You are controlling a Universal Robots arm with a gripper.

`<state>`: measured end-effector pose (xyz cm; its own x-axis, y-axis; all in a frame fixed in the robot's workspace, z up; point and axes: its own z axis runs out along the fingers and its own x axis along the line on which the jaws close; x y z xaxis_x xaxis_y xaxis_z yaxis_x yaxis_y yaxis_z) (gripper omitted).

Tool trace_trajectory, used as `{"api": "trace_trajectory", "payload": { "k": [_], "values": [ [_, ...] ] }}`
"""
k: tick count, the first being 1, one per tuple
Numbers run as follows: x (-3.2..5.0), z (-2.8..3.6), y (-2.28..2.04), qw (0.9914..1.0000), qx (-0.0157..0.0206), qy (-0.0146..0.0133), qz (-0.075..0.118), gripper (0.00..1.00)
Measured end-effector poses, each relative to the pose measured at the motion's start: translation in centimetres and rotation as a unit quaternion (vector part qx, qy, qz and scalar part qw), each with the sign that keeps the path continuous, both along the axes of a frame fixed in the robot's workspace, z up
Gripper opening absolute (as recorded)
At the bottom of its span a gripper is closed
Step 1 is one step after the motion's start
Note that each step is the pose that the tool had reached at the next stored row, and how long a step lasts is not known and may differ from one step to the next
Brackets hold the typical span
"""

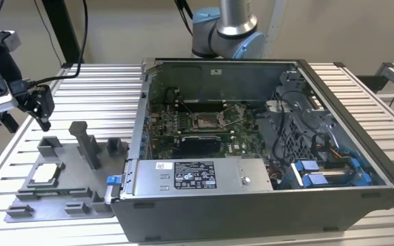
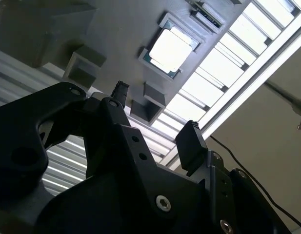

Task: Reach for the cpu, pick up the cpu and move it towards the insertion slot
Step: 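Pick up the cpu and move it towards the insertion slot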

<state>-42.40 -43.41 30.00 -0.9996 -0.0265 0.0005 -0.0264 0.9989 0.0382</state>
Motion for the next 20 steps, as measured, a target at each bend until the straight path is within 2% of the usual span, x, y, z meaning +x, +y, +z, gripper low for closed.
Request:
{"api": "trace_trajectory", "payload": {
  "k": [12, 20],
  "values": [
    [-0.04, -0.76, -0.03, 1.0, -0.0001, 0.0001, 0.0, 1.0],
    [-0.13, -1.41, -0.45, 1.0, 0.0, 0.0, 0.0, 1.0]
  ]
}}
